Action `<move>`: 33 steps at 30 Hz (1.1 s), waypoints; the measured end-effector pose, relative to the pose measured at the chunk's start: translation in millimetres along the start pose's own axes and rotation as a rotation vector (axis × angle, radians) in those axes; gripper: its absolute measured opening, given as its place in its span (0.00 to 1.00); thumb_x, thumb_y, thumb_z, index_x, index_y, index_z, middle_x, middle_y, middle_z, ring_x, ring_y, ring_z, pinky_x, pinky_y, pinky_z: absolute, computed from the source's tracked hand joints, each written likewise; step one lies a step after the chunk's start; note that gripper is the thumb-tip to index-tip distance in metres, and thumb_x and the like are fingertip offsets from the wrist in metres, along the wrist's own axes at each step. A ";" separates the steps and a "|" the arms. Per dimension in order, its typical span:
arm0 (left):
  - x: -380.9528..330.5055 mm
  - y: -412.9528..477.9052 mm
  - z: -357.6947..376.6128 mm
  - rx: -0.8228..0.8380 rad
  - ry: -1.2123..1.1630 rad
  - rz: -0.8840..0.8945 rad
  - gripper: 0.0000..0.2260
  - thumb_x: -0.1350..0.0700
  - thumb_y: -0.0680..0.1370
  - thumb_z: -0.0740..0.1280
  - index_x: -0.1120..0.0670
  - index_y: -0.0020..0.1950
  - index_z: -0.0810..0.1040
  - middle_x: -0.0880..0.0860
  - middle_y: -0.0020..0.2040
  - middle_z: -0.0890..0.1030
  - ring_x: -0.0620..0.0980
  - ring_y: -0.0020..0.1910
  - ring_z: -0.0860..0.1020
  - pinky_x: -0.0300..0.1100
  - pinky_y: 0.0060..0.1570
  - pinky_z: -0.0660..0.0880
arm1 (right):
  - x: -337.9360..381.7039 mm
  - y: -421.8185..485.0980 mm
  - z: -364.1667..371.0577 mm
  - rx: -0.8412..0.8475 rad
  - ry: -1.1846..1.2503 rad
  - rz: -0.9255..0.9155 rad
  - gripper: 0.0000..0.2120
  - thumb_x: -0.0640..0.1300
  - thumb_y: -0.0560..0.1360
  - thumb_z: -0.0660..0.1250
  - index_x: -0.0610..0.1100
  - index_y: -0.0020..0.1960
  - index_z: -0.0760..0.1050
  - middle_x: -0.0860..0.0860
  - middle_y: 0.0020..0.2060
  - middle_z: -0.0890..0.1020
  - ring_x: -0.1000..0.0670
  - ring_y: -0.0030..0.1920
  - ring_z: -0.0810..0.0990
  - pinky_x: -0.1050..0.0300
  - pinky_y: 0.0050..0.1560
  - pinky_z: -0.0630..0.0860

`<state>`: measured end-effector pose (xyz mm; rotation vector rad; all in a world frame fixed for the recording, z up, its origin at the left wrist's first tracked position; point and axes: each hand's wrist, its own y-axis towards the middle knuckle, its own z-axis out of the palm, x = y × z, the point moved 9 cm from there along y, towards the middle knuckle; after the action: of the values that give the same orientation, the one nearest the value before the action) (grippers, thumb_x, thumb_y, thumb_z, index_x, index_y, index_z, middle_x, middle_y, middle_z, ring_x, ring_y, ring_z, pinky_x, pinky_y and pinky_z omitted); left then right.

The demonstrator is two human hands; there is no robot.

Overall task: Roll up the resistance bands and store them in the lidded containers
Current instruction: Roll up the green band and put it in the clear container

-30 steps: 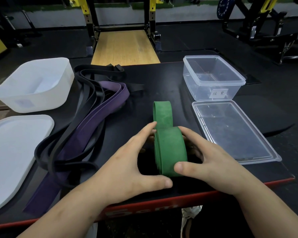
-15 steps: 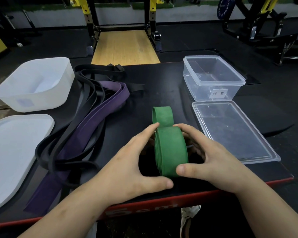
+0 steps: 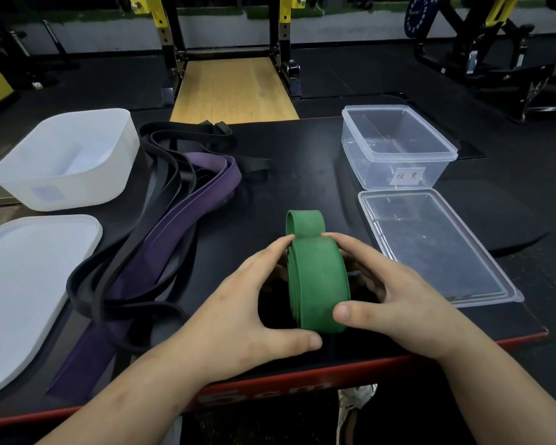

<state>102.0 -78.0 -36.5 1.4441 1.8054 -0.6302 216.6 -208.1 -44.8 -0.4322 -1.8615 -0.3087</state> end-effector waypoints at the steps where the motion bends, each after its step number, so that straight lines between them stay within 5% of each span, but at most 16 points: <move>1: 0.2 1.6 -0.2 0.001 0.001 -0.001 0.49 0.42 0.63 0.83 0.30 0.77 0.59 0.33 0.70 0.71 0.34 0.70 0.70 0.37 0.69 0.68 | -0.3 -1.0 -0.1 0.003 -0.011 -0.004 0.43 0.57 0.67 0.79 0.63 0.78 0.65 0.55 0.72 0.76 0.51 0.72 0.75 0.41 0.72 0.71; 6: 1.5 4.9 -0.2 0.019 -0.013 -0.010 0.48 0.37 0.62 0.82 0.35 0.77 0.63 0.38 0.69 0.75 0.39 0.69 0.73 0.46 0.69 0.71 | -0.1 -4.8 0.9 0.035 -0.059 -0.013 0.47 0.58 0.64 0.82 0.68 0.77 0.62 0.56 0.74 0.72 0.51 0.75 0.72 0.41 0.74 0.68; 11: 0.0 -0.3 1.8 0.020 0.001 -0.017 0.52 0.39 0.62 0.82 0.30 0.78 0.55 0.33 0.72 0.70 0.33 0.72 0.67 0.41 0.72 0.67 | 1.1 0.2 -2.8 -0.029 -0.031 -0.008 0.42 0.59 0.64 0.80 0.63 0.76 0.68 0.54 0.71 0.76 0.50 0.71 0.76 0.42 0.71 0.72; 15: -1.5 -0.3 2.5 0.025 -0.018 -0.009 0.46 0.40 0.62 0.82 0.35 0.76 0.64 0.39 0.66 0.78 0.41 0.67 0.75 0.46 0.67 0.72 | -1.0 -1.1 0.7 -0.025 0.027 -0.002 0.44 0.70 0.64 0.78 0.58 0.76 0.69 0.52 0.71 0.77 0.49 0.72 0.76 0.40 0.71 0.72; 19: -3.9 2.0 1.7 0.020 -0.031 -0.002 0.42 0.39 0.65 0.81 0.34 0.75 0.65 0.36 0.66 0.77 0.37 0.66 0.75 0.44 0.67 0.73 | 0.8 -1.7 3.1 0.016 -0.033 -0.027 0.46 0.64 0.64 0.80 0.67 0.77 0.64 0.56 0.73 0.73 0.51 0.73 0.73 0.41 0.73 0.70; 22: 0.1 1.2 1.5 0.028 -0.045 -0.003 0.45 0.39 0.65 0.81 0.30 0.76 0.60 0.34 0.69 0.74 0.35 0.69 0.72 0.43 0.69 0.71 | -0.9 1.0 1.7 -0.008 -0.048 -0.020 0.43 0.60 0.65 0.79 0.68 0.76 0.65 0.55 0.71 0.75 0.51 0.72 0.74 0.41 0.72 0.70; 27: 6.6 4.2 -0.2 0.011 -0.032 -0.014 0.46 0.40 0.66 0.80 0.30 0.78 0.57 0.34 0.71 0.71 0.35 0.71 0.70 0.43 0.71 0.69 | -2.2 6.6 -2.3 -0.115 -0.097 0.021 0.33 0.68 0.69 0.71 0.68 0.73 0.69 0.61 0.68 0.75 0.56 0.71 0.74 0.46 0.70 0.72; 31: 9.2 11.9 -4.1 -0.073 -0.001 -0.049 0.42 0.31 0.68 0.74 0.33 0.78 0.60 0.34 0.71 0.72 0.30 0.70 0.68 0.40 0.72 0.67 | 4.6 11.1 -7.2 -0.256 -0.181 0.111 0.14 0.73 0.76 0.60 0.72 0.56 0.78 0.68 0.57 0.80 0.67 0.60 0.77 0.63 0.58 0.70; 33: 13.9 16.5 -5.8 -0.106 -0.004 -0.087 0.40 0.26 0.67 0.68 0.32 0.77 0.62 0.35 0.70 0.73 0.31 0.69 0.70 0.40 0.71 0.69 | 6.6 15.2 -6.6 -0.290 -0.125 0.160 0.18 0.73 0.74 0.55 0.68 0.45 0.81 0.67 0.46 0.84 0.68 0.50 0.80 0.62 0.51 0.72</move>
<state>115.1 -61.1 -42.8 1.2984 1.8781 -0.5713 227.0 -196.3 -36.4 -0.8105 -1.8956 -0.4542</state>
